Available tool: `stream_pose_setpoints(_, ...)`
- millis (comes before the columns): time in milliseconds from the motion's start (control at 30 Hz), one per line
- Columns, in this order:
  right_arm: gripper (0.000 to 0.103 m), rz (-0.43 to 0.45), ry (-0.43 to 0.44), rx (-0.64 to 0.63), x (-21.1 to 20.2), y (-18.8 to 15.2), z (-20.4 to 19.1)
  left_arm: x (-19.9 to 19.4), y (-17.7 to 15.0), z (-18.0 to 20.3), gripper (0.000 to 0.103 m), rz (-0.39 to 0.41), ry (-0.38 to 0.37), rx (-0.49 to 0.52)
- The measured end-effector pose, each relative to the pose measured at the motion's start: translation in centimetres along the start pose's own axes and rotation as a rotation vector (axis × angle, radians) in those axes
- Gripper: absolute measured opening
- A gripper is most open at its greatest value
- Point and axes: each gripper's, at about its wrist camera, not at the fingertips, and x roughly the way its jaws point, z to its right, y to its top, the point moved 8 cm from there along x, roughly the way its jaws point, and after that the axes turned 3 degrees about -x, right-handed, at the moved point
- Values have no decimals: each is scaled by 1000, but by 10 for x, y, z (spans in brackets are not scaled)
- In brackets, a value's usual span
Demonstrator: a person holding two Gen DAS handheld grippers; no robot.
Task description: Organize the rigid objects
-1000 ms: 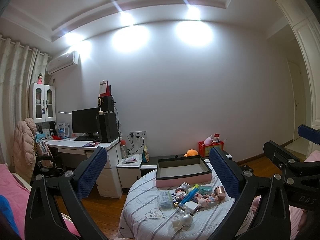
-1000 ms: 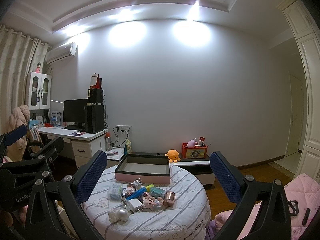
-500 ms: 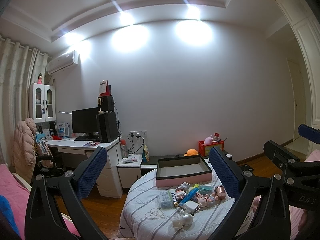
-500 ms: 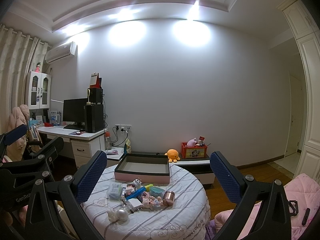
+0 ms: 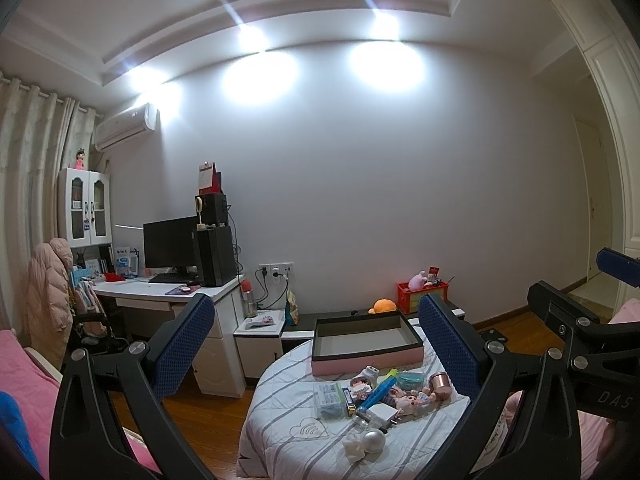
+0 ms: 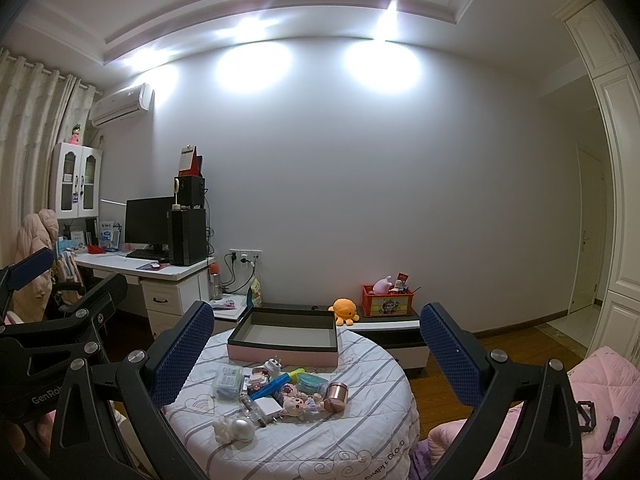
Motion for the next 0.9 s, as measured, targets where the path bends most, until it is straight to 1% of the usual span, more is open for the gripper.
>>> stream_pose_setpoints(433,103,-7,-11,2,6,-2,5,2,2,3,103,-12,-5,5)
stream_pose_setpoints(567,103,12,-9,5,8,-3,7,5,0,5,103,9,-22,-9)
stream_pose_setpoints(733,103,34,13,3,22,-15,9,23,-18,14,103,9,-56,-4)
stream_pose_setpoints(833,103,3,12,-2,40,-33,13,42,-43,20,103,-28,-83,-9)
stream_pose_setpoints(900,103,-32,15,2,54,-49,16,55,-60,22,103,-64,-82,-10)
